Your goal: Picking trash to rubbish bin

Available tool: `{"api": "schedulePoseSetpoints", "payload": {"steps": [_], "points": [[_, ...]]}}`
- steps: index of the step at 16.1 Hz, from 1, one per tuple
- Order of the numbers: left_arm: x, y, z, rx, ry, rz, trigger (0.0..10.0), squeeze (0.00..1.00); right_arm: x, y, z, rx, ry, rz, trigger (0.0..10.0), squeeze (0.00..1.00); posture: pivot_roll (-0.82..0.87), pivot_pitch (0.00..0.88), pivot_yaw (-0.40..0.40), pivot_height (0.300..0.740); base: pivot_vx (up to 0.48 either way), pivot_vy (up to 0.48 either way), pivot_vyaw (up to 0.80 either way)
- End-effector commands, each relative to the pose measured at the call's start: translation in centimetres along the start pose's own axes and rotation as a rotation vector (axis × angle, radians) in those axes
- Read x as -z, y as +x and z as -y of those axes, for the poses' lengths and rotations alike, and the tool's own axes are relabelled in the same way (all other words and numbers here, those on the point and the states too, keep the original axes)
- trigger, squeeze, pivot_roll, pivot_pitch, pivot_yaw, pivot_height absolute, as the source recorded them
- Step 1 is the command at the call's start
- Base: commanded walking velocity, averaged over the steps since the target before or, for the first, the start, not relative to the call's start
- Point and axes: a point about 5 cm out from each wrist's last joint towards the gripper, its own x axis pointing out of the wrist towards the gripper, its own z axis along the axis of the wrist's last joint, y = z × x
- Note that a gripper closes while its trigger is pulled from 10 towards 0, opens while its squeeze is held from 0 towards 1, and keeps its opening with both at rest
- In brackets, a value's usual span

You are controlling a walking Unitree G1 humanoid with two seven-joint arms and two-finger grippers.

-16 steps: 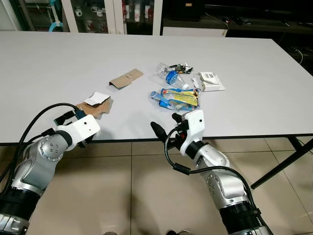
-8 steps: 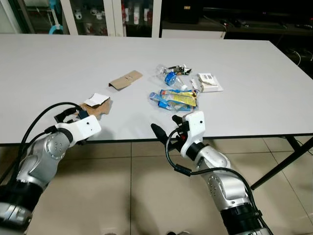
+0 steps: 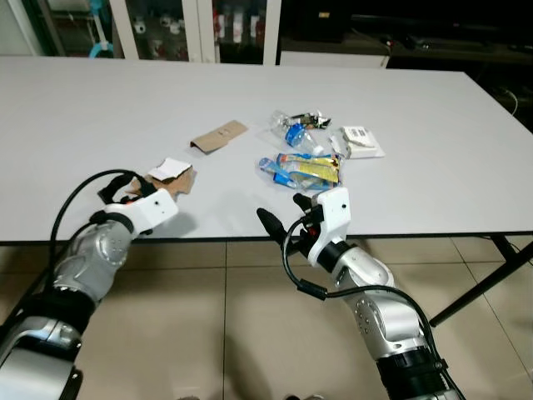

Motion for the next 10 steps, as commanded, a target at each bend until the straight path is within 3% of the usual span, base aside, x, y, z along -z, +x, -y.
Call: {"api": "schedulePoseSetpoints", "payload": {"steps": [1,6,10], "points": [[-0.2,0.1,1.6,0.049,0.007,0.0,10.0,0.0,-0.2,-0.2,-0.1,-0.008,0.004,0.003,10.0,0.0,-0.03,0.065,-0.061,0.74,0.0,0.0,0.0],[-1.5,0.6,3.2,0.083,-0.033,0.049,10.0,0.0,-0.1,-0.9,-0.3,-0.002,0.01,-0.002,10.0,0.0,-0.05,0.09,-0.062,0.74,0.0,0.0,0.0],[-1.3,0.5,3.8,0.092,-0.033,0.043,10.0,0.0,0.1,-1.6,-0.5,0.006,0.014,-0.015,10.0,0.0,-0.07,0.113,-0.064,0.74,0.0,0.0,0.0]]}}
